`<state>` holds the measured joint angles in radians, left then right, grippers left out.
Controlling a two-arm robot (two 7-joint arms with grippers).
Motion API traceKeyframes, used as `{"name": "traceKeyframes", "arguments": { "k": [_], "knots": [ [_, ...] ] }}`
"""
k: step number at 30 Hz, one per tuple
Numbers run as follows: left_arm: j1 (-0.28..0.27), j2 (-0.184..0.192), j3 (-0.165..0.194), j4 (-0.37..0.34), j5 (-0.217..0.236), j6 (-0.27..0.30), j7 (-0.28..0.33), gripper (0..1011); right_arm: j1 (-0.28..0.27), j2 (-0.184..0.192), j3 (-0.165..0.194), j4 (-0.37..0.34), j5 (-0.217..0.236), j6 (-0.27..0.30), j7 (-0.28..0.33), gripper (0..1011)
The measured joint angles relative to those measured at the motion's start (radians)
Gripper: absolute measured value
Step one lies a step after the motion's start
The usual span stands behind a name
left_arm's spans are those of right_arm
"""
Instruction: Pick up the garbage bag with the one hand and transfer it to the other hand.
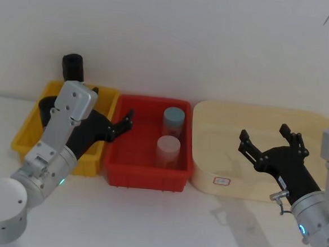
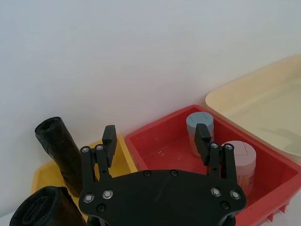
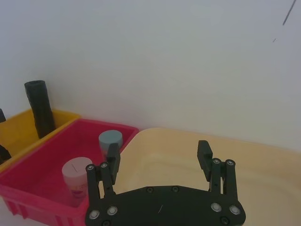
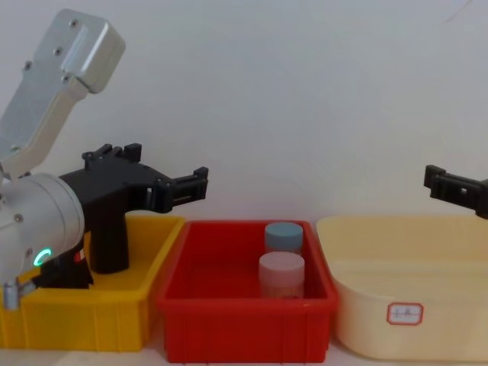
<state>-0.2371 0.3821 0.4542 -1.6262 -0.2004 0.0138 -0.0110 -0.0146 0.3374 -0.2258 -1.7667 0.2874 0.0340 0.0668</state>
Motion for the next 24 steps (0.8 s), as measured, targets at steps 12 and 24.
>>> {"name": "traceKeyframes", "arguments": {
  "k": [12,24],
  "knots": [
    [-0.013,0.010,-0.013,-0.005,-0.047,0.044,-0.064,1001,0.000,0.000,0.000,0.000,0.000,0.000,0.000,1001],
    [-0.006,0.097,-0.087,-0.089,-0.194,0.144,-0.233,1002,0.000,0.000,0.000,0.000,0.000,0.000,0.000,1001]
  ]
}}
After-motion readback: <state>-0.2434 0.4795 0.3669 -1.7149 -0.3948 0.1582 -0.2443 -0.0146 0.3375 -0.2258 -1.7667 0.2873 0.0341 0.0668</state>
